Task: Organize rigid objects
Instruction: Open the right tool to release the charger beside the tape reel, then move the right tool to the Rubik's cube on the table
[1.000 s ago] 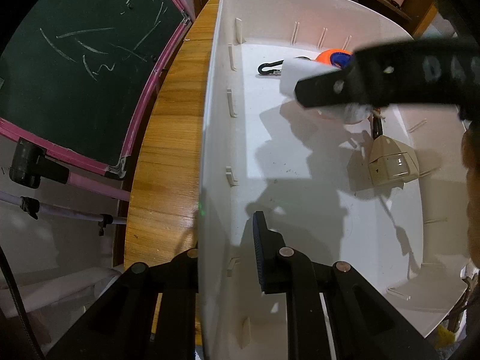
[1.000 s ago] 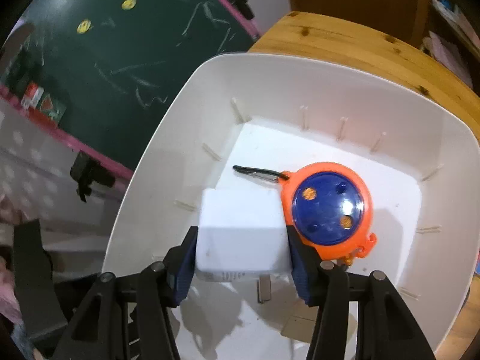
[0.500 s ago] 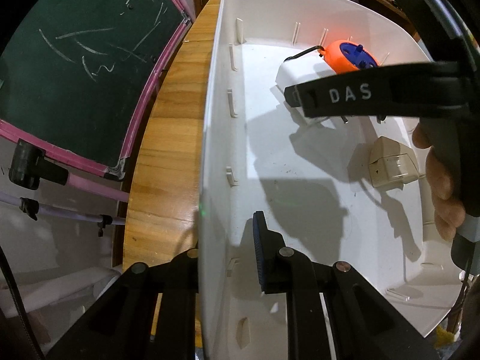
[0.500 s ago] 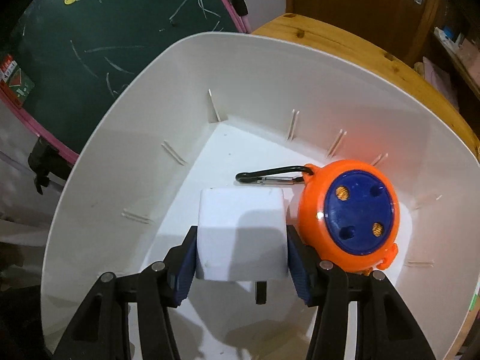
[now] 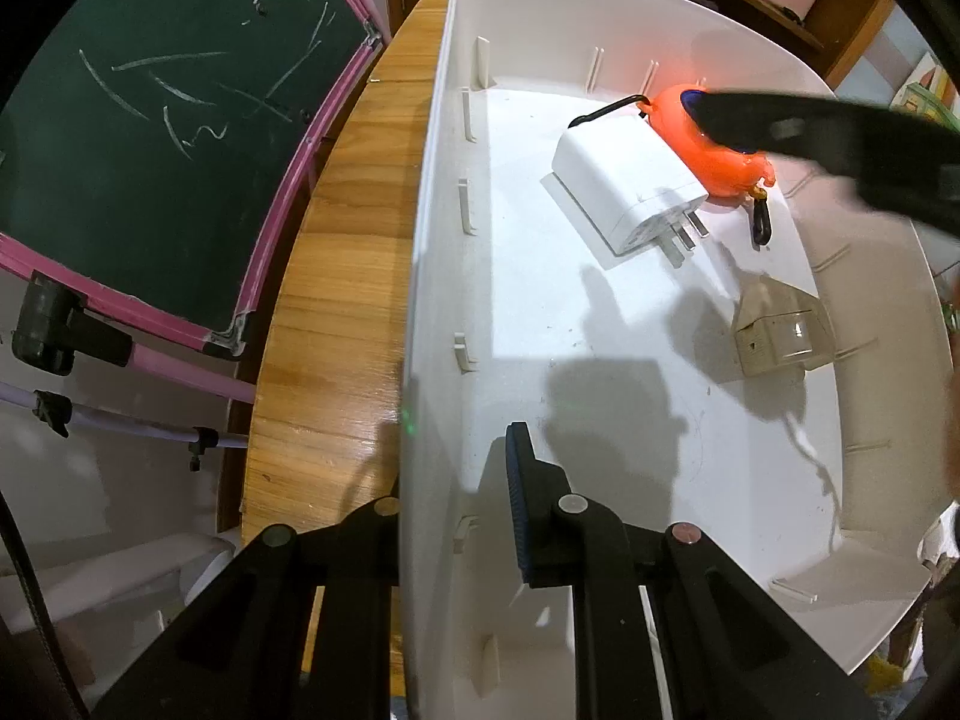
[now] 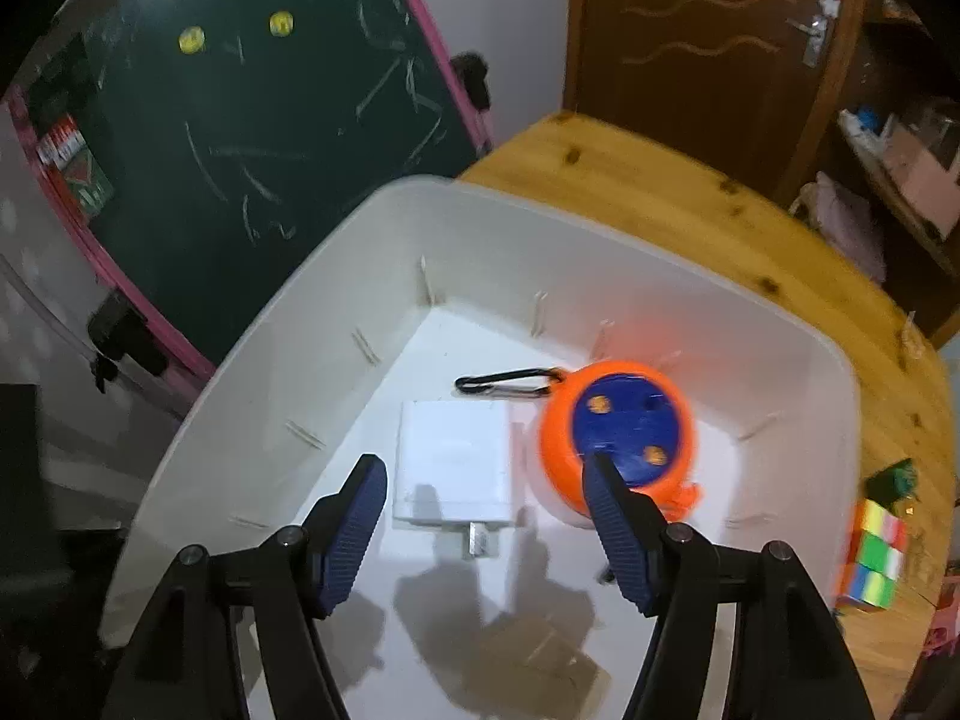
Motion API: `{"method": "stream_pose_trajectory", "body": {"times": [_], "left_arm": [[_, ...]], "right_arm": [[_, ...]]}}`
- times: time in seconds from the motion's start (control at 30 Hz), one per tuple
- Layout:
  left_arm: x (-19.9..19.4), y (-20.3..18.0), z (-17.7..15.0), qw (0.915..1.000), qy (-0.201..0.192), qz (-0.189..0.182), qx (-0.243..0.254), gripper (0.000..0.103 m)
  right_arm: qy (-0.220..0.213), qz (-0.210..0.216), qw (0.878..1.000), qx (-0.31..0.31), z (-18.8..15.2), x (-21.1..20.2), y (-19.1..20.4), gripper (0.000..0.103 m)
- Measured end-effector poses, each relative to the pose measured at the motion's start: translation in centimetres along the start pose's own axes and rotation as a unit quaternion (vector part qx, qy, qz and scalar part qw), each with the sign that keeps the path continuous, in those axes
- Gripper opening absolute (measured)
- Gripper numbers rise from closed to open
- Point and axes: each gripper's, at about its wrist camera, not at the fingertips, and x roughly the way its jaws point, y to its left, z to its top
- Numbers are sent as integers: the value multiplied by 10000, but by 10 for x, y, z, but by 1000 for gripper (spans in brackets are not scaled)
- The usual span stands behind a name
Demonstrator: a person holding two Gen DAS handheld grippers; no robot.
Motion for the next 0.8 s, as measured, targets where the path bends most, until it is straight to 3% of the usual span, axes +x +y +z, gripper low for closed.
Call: {"method": "stream_pose_trajectory", "body": {"times": [0.2, 0.53, 0.6, 0.67, 0.8], "left_arm": [[0, 2, 0, 10000, 6, -53, -3, 17], [1, 2, 0, 10000, 4, -36, 52, 17], [1, 1, -1, 10000, 4, -29, 52, 17], [2, 1, -1, 10000, 2, -34, 48, 17], [2, 1, -1, 10000, 1, -46, 44, 17]], "right_arm": [[-333, -126, 9991, 232, -1, -50, -17, 68], [-1017, -626, 9879, 994, -14, -150, -85, 69], [-1133, -769, 9844, 1107, -15, -166, -96, 70], [-1244, -869, 9811, 1200, -15, -178, -104, 79], [-1501, -1101, 9739, 1302, -13, -201, -116, 80]]}}
